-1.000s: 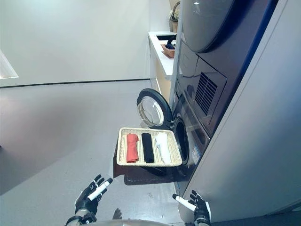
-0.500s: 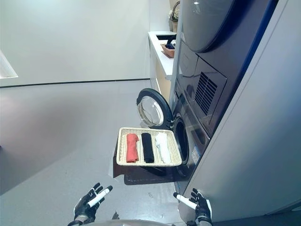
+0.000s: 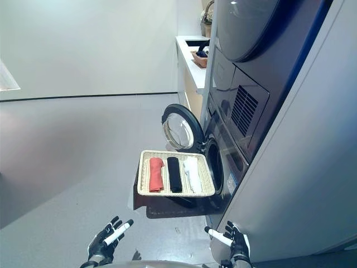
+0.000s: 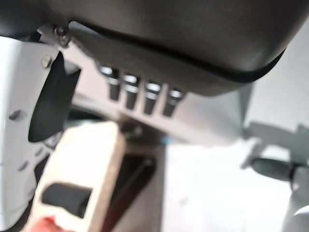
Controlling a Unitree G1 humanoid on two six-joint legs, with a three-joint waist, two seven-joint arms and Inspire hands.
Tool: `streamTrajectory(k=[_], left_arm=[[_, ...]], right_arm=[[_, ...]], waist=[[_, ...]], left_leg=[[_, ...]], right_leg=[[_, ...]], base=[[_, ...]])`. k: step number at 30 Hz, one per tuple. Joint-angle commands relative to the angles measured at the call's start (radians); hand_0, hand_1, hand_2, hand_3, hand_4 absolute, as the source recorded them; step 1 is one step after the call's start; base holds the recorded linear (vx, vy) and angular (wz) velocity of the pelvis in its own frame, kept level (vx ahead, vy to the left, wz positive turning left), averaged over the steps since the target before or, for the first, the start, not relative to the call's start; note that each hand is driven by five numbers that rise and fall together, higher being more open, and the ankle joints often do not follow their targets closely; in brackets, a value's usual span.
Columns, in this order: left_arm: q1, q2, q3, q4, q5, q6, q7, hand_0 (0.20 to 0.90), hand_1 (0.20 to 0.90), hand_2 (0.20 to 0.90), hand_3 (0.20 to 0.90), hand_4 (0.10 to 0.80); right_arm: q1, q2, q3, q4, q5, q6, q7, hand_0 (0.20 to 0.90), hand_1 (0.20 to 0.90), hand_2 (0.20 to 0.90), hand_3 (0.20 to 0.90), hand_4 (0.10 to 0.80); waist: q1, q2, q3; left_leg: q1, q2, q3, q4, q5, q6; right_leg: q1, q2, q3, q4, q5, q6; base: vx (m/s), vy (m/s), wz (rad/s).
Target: Pick up the clothes and place them into the washing machine
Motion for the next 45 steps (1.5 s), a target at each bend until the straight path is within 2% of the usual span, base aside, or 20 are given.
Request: streamTrajectory(k=[1,7,11,12,13,14,16,18,21,22,23,24,27,29,33,34,36,41,42,45], left_arm=[[-0.094,0.026,0.019,-0.122,-0.004,-0.090,-0.035,0.900,0.900,0.900,0.900,0.800],[-0.105,0.034,0.035,-0.140,-0.006,-0.093,-0.023,0.900,0.900,0.900,0.900,0.800],[-0.123,0.041,0.035,-0.149,-0.003,-0.093,-0.015,0.900,0.900,0.900,0.900,0.800],[-0.131,0.043,0.034,-0.146,0.002,-0.089,-0.013,0.900,0.900,0.900,0.900,0.800],[-0.139,0.049,0.026,-0.149,0.009,-0.082,-0.012,0.900,0.900,0.900,0.900,0.800],[-0.148,0.058,0.021,-0.149,0.015,-0.078,-0.012,0.900,0.900,0.900,0.900,0.800],[-0.158,0.071,0.015,-0.151,0.027,-0.073,-0.009,0.900,0.900,0.900,0.900,0.800],[-0.162,0.071,0.016,-0.149,0.029,-0.071,-0.009,0.900,0.900,0.900,0.900,0.800],[-0.167,0.064,0.014,-0.142,0.027,-0.071,-0.008,0.900,0.900,0.900,0.900,0.800],[-0.166,0.063,0.016,-0.144,0.023,-0.073,-0.008,0.900,0.900,0.900,0.900,0.800],[-0.161,0.060,0.016,-0.145,0.018,-0.077,-0.010,0.900,0.900,0.900,0.900,0.800],[-0.161,0.059,0.015,-0.145,0.018,-0.077,-0.010,0.900,0.900,0.900,0.900,0.800],[-0.151,0.059,0.012,-0.152,0.021,-0.081,-0.011,0.900,0.900,0.900,0.900,0.800],[-0.146,0.057,0.012,-0.155,0.020,-0.081,-0.010,0.900,0.900,0.900,0.900,0.800],[-0.126,0.045,0.007,-0.152,0.021,-0.074,-0.007,0.900,0.900,0.900,0.900,0.800],[-0.125,0.042,0.005,-0.146,0.018,-0.072,-0.003,0.900,0.900,0.900,0.900,0.800],[-0.126,0.032,0.005,-0.146,0.008,-0.074,0.004,0.900,0.900,0.900,0.900,0.800],[-0.173,0.023,-0.013,-0.118,-0.015,-0.079,0.019,0.900,0.900,0.900,0.900,0.800],[-0.179,0.023,-0.020,-0.121,-0.018,-0.081,0.019,0.900,0.900,0.900,0.900,0.800],[-0.202,0.017,-0.036,-0.111,-0.027,-0.085,0.031,0.900,0.900,0.900,0.900,0.800]], right_arm=[[-0.091,-0.037,-0.023,-0.045,-0.003,-0.082,0.012,0.900,0.900,0.900,0.900,0.800],[-0.122,-0.027,-0.030,-0.033,0.011,-0.076,0.014,0.900,0.900,0.900,0.900,0.800],[-0.152,-0.026,-0.045,-0.035,0.028,-0.075,0.009,0.900,0.900,0.900,0.900,0.800],[-0.156,-0.025,-0.052,-0.037,0.034,-0.075,0.006,0.900,0.900,0.900,0.900,0.800],[-0.155,-0.022,-0.054,-0.048,0.044,-0.077,0.006,0.900,0.900,0.900,0.900,0.800],[-0.153,-0.020,-0.053,-0.055,0.050,-0.078,0.005,0.900,0.900,0.900,0.900,0.800],[-0.153,-0.017,-0.054,-0.054,0.054,-0.078,0.001,0.900,0.900,0.900,0.900,0.800],[-0.152,-0.016,-0.055,-0.054,0.052,-0.075,0.000,0.900,0.900,0.900,0.900,0.800],[-0.144,-0.019,-0.068,-0.054,0.056,-0.075,0.001,0.900,0.900,0.900,0.900,0.800],[-0.145,-0.019,-0.073,-0.047,0.062,-0.075,0.002,0.900,0.900,0.900,0.900,0.800],[-0.142,-0.018,-0.077,-0.036,0.067,-0.075,0.001,0.900,0.900,0.900,0.900,0.800],[-0.141,-0.019,-0.077,-0.036,0.067,-0.076,0.002,0.900,0.900,0.900,0.900,0.800],[-0.138,-0.012,-0.081,-0.028,0.072,-0.076,-0.005,0.900,0.900,0.900,0.900,0.800],[-0.136,-0.010,-0.081,-0.027,0.071,-0.075,-0.005,0.900,0.900,0.900,0.900,0.800],[-0.108,-0.011,-0.082,-0.037,0.073,-0.072,-0.001,0.900,0.900,0.900,0.900,0.800],[-0.097,-0.011,-0.084,-0.038,0.079,-0.073,0.003,0.900,0.900,0.900,0.900,0.800],[-0.104,-0.011,-0.079,-0.022,0.086,-0.077,0.000,0.900,0.900,0.900,0.900,0.800],[-0.160,-0.028,-0.075,0.012,0.096,-0.089,-0.019,0.900,0.900,0.900,0.900,0.800],[-0.158,-0.029,-0.074,0.007,0.102,-0.093,-0.017,0.900,0.900,0.900,0.900,0.800],[-0.175,-0.041,-0.066,0.016,0.113,-0.102,-0.028,0.900,0.900,0.900,0.900,0.800]], waist=[[0.027,-0.038,0.054],[0.036,-0.037,0.059],[0.042,-0.025,0.066],[0.040,-0.022,0.069],[0.029,-0.017,0.085],[0.018,-0.012,0.099],[0.003,-0.001,0.119],[0.002,0.003,0.121],[-0.023,-0.006,0.118],[-0.031,-0.013,0.117],[-0.049,-0.027,0.114],[-0.050,-0.021,0.118],[-0.076,-0.032,0.119],[-0.081,-0.032,0.115],[-0.093,-0.041,0.096],[-0.097,-0.037,0.088],[-0.095,-0.026,0.077],[-0.097,-0.003,0.075],[-0.099,0.006,0.068],[-0.103,0.024,0.059]], left_leg=[[-0.101,-0.027,-0.051,0.157,-0.059,0.004],[-0.101,-0.071,-0.056,0.164,-0.086,0.039],[-0.079,-0.105,-0.069,0.159,-0.096,0.068],[-0.071,-0.117,-0.074,0.161,-0.100,0.081],[-0.050,-0.138,-0.088,0.164,-0.108,0.101],[-0.044,-0.140,-0.096,0.172,-0.108,0.112],[-0.029,-0.137,-0.103,0.180,-0.115,0.126],[-0.022,-0.136,-0.102,0.178,-0.121,0.127],[0.025,-0.138,-0.112,0.158,-0.148,0.114],[0.043,-0.139,-0.121,0.147,-0.158,0.104],[0.075,-0.137,-0.129,0.127,-0.175,0.084],[0.082,-0.130,-0.131,0.126,-0.178,0.082],[0.139,-0.108,-0.154,0.092,-0.190,0.055],[0.155,-0.098,-0.157,0.083,-0.187,0.048],[0.193,-0.078,-0.175,0.081,-0.183,0.031],[0.205,-0.054,-0.181,0.093,-0.185,0.019],[0.200,-0.024,-0.181,0.123,-0.173,-0.002],[0.163,0.011,-0.198,0.189,-0.132,-0.030],[0.169,0.036,-0.200,0.177,-0.098,-0.042],[0.149,0.067,-0.203,0.184,-0.032,-0.061]], right_leg=[[0.009,0.000,0.004,0.014,-0.021,0.010],[-0.023,-0.050,0.010,0.108,-0.035,0.024],[-0.072,-0.089,0.011,0.253,-0.028,0.036],[-0.103,-0.104,0.017,0.337,0.000,0.032],[-0.160,-0.118,0.043,0.468,0.097,0.013],[-0.194,-0.108,0.067,0.536,0.129,0.003],[-0.252,-0.097,0.071,0.612,0.133,-0.009],[-0.270,-0.108,0.048,0.611,0.118,-0.011],[-0.291,-0.123,-0.010,0.465,0.095,0.000],[-0.292,-0.126,-0.023,0.382,0.104,0.013],[-0.306,-0.126,-0.035,0.222,0.131,0.042],[-0.294,-0.119,-0.041,0.214,0.134,0.041],[-0.326,-0.083,-0.029,0.059,0.219,0.080],[-0.326,-0.068,-0.037,0.044,0.228,0.081],[-0.315,-0.039,-0.063,0.095,0.219,0.065],[-0.322,-0.022,-0.071,0.138,0.160,0.047],[-0.317,-0.004,-0.090,0.155,0.132,0.031],[-0.318,0.024,-0.089,0.200,0.079,0.005],[-0.318,0.038,-0.096,0.206,0.062,-0.006],[-0.314,0.068,-0.102,0.198,0.036,-0.023]], base=[[-0.026,0.076,-0.02],[0.006,0.132,0.01],[0.028,0.177,0.07],[0.033,0.328,0.24],[0.016,0.319,0.29],[0.001,0.223,0.27],[0.013,0.171,0.26],[0.064,0.085,0.14],[0.211,-0.031,0.09],[0.380,-0.128,0.07],[0.311,-0.117,-0.09],[0.322,-0.102,-0.10],[0.276,-0.062,0.16],[0.228,-0.059,0.41],[0.224,-0.100,0.55],[0.167,-0.139,0.05],[0.176,-0.195,-0.08],[0.101,-0.120,0.12],[0.103,-0.130,0.25],[0.077,-0.132,0.27]])
